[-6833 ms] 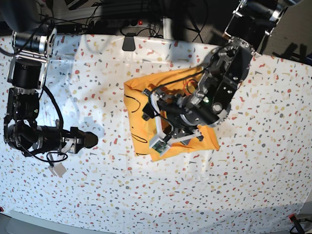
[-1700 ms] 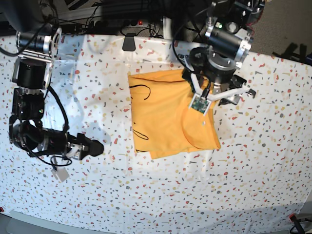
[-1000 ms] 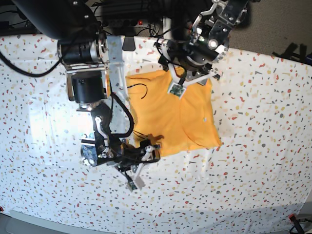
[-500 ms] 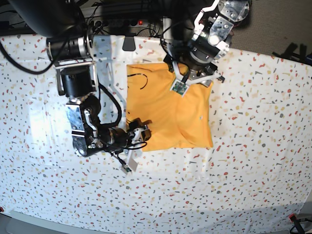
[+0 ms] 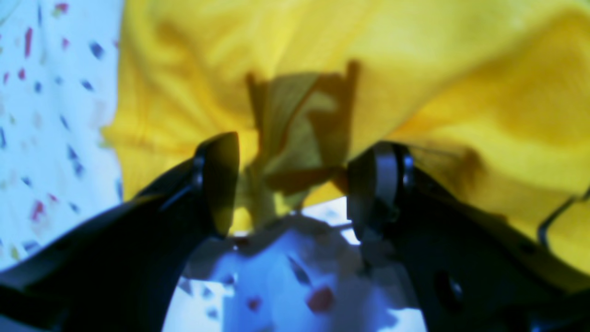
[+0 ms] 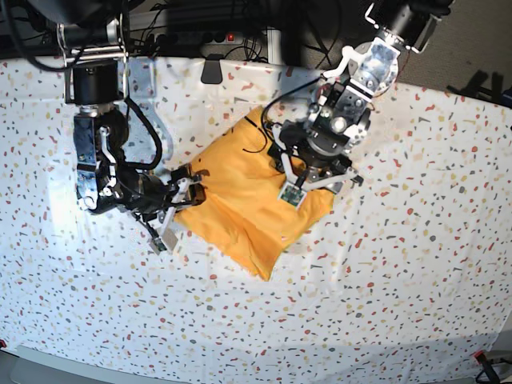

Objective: Fold the T-shirt properly
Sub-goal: 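Grasp opposite edges of the folded shirt with both grippers, then tuck the held edges under the bundle and open both grippers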

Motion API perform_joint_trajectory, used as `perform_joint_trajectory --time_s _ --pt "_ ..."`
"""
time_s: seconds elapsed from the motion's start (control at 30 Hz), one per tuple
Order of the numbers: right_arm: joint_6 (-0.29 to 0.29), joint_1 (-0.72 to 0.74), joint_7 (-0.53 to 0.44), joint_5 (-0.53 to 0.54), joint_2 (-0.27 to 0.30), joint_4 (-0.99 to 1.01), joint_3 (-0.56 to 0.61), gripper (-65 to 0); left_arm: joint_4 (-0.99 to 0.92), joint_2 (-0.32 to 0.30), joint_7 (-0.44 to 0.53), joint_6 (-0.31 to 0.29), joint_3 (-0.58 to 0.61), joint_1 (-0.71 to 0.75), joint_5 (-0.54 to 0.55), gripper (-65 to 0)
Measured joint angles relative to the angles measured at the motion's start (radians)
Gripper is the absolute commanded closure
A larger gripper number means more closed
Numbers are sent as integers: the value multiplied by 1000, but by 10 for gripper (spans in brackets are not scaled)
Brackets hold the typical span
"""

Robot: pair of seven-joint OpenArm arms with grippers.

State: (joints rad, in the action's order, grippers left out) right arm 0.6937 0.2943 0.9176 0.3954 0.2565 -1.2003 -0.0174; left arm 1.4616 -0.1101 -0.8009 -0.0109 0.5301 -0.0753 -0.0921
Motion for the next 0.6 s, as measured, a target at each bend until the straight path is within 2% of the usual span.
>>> perform_joint_trajectory --time_s 0.07,0.23,0.4,0.6 --pt "-1 -16 35 0 2 -21 -61 -258 -20 -1 2 -37 0 -28 -5 -367" --pt "0 -50 140 145 3 -60 -148 -258 -36 -6 -23 -98 0 -76 -7 -367" --pt "0 -80 196 227 -2 -93 -152 -258 -48 -12 -68 -101 0 -122 -13 -367" --pt "0 -93 229 269 -48 -119 -152 -258 -55 -16 -93 -113 0 -172 -21 -367"
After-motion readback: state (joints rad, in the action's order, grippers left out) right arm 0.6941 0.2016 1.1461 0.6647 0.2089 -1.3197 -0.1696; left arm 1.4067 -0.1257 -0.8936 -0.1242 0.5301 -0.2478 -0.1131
